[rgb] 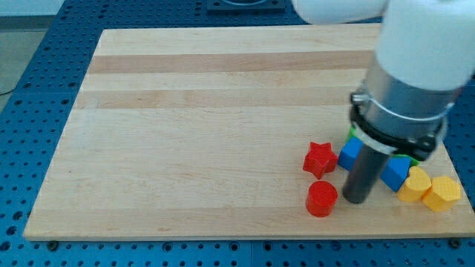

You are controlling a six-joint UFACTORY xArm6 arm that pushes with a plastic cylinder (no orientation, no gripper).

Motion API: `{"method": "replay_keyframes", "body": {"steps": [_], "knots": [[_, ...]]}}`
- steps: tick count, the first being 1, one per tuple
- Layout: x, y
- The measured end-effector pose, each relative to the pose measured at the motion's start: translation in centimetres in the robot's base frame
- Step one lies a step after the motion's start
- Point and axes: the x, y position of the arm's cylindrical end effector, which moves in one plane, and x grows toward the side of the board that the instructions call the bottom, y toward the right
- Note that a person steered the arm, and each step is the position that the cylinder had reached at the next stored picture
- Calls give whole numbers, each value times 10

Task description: Push the red circle towards the center right

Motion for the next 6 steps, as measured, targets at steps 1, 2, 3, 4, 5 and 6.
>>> {"method": "replay_keyframes", "body": {"steps": [1,2,3,4,5,6], "knots": [[13,10],[40,-6],[34,-34],[2,-55],[-27,-76],[-27,-94]]}}
